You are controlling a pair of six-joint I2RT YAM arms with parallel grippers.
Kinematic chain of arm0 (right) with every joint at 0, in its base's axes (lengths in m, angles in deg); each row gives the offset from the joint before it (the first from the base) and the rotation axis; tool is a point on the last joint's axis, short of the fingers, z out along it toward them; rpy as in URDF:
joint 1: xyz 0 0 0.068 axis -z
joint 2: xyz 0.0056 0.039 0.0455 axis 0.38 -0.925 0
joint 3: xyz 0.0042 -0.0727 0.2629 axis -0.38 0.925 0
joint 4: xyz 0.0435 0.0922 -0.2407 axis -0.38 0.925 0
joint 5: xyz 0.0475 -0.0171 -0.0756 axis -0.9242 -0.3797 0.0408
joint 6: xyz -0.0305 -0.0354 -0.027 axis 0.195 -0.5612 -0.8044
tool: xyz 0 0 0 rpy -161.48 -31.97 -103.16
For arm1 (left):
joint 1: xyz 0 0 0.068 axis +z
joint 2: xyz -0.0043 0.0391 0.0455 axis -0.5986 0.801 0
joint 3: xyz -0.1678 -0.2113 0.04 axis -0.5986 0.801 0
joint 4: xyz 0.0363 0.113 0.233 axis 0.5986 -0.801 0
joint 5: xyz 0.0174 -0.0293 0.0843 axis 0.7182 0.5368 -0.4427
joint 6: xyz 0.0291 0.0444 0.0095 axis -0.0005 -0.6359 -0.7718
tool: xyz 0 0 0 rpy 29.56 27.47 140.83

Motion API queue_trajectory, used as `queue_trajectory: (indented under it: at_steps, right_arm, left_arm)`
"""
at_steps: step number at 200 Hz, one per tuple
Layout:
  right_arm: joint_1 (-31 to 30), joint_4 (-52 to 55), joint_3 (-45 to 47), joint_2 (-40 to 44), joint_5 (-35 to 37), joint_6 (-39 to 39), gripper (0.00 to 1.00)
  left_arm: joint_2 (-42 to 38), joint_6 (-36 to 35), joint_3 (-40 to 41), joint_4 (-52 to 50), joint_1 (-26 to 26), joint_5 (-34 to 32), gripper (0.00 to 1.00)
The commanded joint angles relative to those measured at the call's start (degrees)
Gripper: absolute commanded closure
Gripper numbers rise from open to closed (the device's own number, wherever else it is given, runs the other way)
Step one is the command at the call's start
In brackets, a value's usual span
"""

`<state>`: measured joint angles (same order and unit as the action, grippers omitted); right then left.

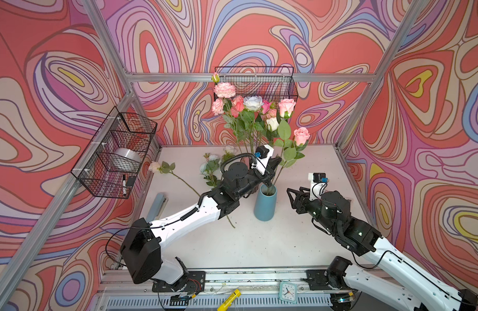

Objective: Arrange flowers in a vase
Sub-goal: Place the flower in the vase.

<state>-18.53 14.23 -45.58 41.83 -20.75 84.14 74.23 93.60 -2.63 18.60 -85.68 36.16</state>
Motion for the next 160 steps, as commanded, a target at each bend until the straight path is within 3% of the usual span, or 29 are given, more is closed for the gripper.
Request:
queue_trajectory:
  at_steps: [1, 45, 108, 130, 160]
  right_arm:
    - [0.1, -0.8, 0.7, -0.4, 0.5, -0.3, 0.36]
    - [0.0, -1.0, -0.1, -1.5, -0.1, -0.1, 0.36]
    - [0.1, -0.4, -0.3, -0.7, 0.1, 0.5, 0.37]
    - [0.1, 0.1, -1.0, -0.9, 0.3, 0.2, 0.37]
    - [0.1, 0.2, -1.4, -0.4, 0.6, -0.4, 0.37]
  left_arm:
    - [-4.9, 1.0, 1.9, 0.3, -0.7, -1.2, 0.83]
    - [-8.1, 0.3, 3.8, -4.8, -1.0, -1.2, 0.63]
    - [-15.7, -0.3, 8.2, -10.2, -0.9, -3.5, 0.56]
    - [-20.3, -0.6, 10.5, -13.7, -1.0, -6.8, 0.54]
    - [-27.5, 1.9, 16.6, -17.3, -0.8, -20.9, 0.48]
